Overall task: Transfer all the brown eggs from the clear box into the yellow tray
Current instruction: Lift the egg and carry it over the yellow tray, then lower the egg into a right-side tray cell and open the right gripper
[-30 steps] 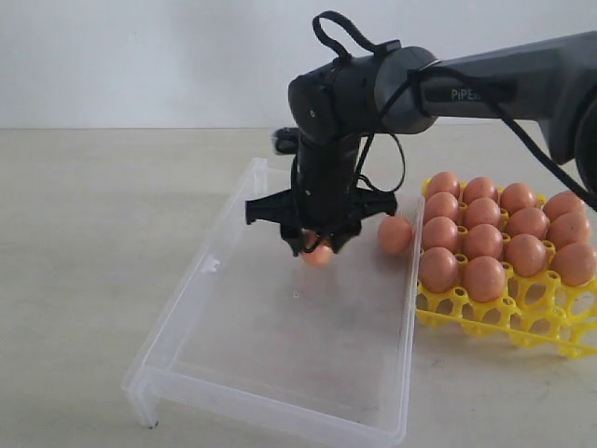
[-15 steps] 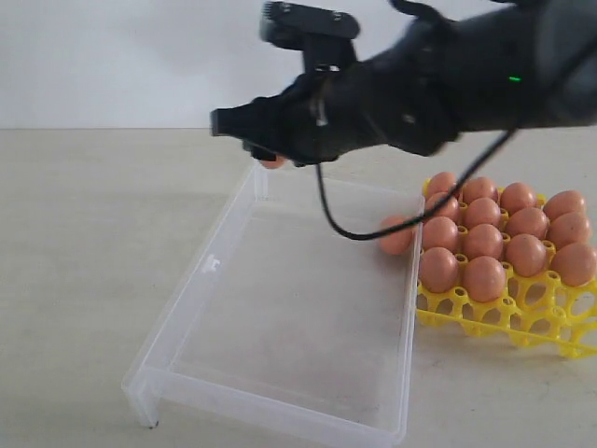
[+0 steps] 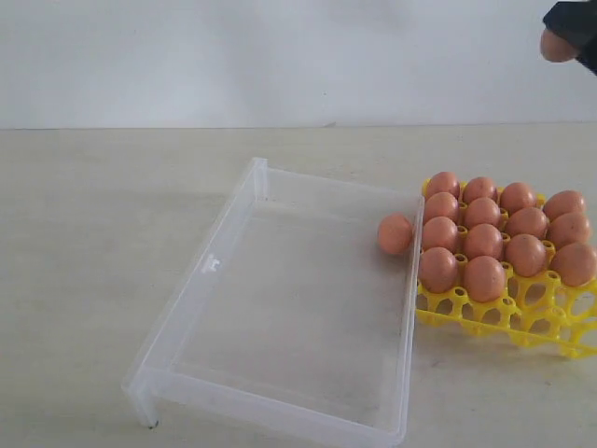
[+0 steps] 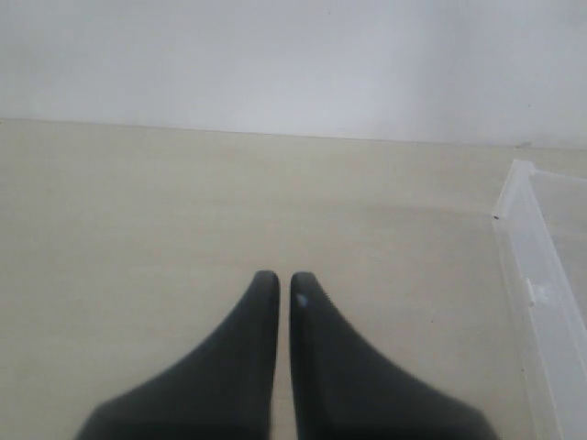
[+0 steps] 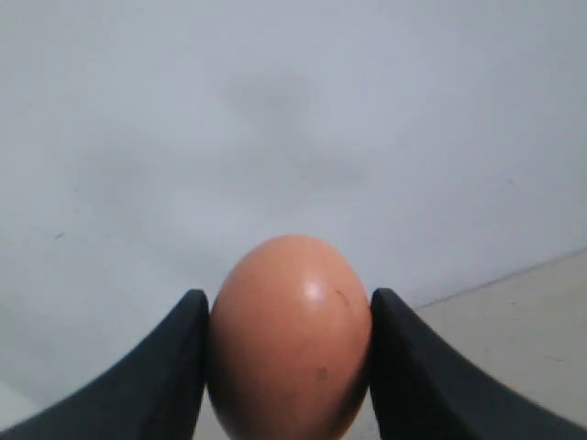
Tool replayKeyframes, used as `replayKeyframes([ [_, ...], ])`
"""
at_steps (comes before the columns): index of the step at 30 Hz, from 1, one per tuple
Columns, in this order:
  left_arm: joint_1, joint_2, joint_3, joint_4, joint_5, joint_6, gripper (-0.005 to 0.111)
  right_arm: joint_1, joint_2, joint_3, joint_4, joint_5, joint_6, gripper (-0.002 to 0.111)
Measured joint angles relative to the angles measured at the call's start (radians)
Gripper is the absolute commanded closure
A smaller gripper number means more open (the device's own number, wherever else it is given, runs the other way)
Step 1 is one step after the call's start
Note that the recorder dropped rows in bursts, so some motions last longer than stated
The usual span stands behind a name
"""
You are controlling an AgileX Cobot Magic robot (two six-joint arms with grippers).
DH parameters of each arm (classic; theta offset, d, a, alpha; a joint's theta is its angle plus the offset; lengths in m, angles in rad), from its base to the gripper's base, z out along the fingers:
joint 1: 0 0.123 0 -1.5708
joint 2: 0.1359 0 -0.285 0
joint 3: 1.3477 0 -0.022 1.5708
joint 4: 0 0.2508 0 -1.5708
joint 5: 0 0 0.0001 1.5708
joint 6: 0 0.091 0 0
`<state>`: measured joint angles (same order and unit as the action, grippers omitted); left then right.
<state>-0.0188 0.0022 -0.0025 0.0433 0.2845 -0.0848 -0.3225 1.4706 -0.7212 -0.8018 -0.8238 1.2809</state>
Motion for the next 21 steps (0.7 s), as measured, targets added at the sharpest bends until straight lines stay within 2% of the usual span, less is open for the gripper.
replayKeyframes([
  [5,0.0,0.0,0.0,0.0,0.0,0.0,0.103,-0.197,0.029,-0.007,-0.426,-0.246,0.099,0.108],
  [11,0.0,0.0,0.0,0.0,0.0,0.0,0.103,-0.226,0.082,-0.005,-0.864,-0.309,0.116,0.108],
  [15,0.0,0.0,0.0,0.0,0.0,0.0,0.103,-0.226,0.089,0.028,-0.932,-0.235,0.099,0.108],
  [21,0.0,0.0,0.0,0.0,0.0,0.0,0.103,-0.226,0.089,0.092,-0.947,-0.144,-0.034,0.108],
])
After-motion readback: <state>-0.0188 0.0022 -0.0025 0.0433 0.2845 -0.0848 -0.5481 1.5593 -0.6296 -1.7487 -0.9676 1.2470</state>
